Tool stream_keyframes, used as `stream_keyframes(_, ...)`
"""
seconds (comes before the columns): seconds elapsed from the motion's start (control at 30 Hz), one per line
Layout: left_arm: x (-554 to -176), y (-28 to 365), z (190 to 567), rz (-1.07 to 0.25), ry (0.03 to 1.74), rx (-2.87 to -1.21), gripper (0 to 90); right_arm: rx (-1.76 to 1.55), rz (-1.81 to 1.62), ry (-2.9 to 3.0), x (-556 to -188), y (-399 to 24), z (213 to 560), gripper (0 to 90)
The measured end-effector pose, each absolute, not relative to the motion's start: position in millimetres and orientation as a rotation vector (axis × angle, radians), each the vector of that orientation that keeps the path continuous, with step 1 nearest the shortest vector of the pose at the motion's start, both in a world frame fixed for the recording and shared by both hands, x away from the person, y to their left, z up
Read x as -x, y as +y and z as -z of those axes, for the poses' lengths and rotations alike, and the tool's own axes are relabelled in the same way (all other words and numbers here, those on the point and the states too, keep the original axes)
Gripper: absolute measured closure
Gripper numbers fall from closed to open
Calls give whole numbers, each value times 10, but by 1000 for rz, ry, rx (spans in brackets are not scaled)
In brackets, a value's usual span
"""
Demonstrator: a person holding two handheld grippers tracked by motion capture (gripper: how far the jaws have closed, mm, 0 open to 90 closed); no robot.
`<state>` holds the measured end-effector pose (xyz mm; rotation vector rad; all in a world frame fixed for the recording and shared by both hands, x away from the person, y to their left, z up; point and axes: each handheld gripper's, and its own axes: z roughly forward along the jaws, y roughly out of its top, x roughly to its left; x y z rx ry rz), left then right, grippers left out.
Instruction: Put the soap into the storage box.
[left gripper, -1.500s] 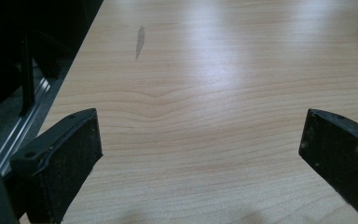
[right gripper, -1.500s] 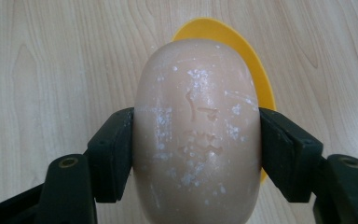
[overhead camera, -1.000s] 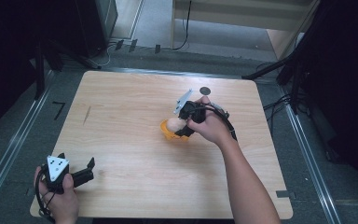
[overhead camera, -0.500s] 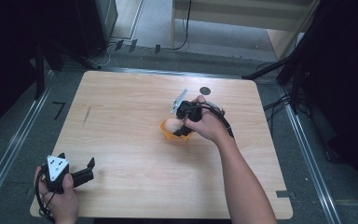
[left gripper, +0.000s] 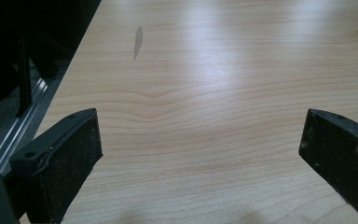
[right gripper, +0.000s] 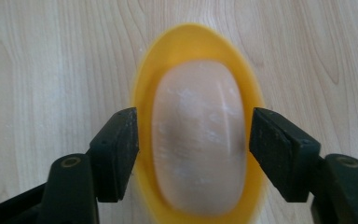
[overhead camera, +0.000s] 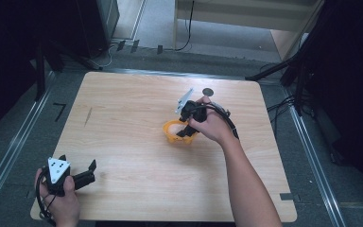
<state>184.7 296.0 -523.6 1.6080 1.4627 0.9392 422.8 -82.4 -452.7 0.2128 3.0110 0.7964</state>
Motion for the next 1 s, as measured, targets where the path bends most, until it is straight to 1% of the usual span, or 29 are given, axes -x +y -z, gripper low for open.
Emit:
stream_keyframes(0.43,-1850,2960,5236,-937,1466,-1608,0,-258,-847,2975,-4163,-936,4443,304)
stream_keyframes(0.57,-1842,2962,5236,-941,1464,-1600,0,-314,-877,2927,-4096,-1043,4443,161)
stream_keyframes(0.6,-1843,2963,5236,-941,1463,-1602,0,-313,-892,2912,-4083,-1070,4445,138)
stream_keyframes(0.7,-1842,2957,5235,-944,1462,-1609,0,-371,-930,2882,-4019,-1153,4443,113)
stream_keyframes(0.77,-1842,2959,5235,-944,1462,-1608,0,-408,-944,2865,-3984,-1206,4430,60)
stream_keyframes(0.8,-1842,2959,5235,-944,1462,-1608,0,-408,-944,2865,-3984,-1206,4430,60)
stream_keyframes(0.83,-1842,2962,5235,-942,1461,-1607,0,-462,-969,2831,-3942,-1259,4412,9)
stream_keyframes(1.0,-1846,2959,5236,-943,1461,-1609,0,-544,-1010,2803,-3854,-1367,4404,0)
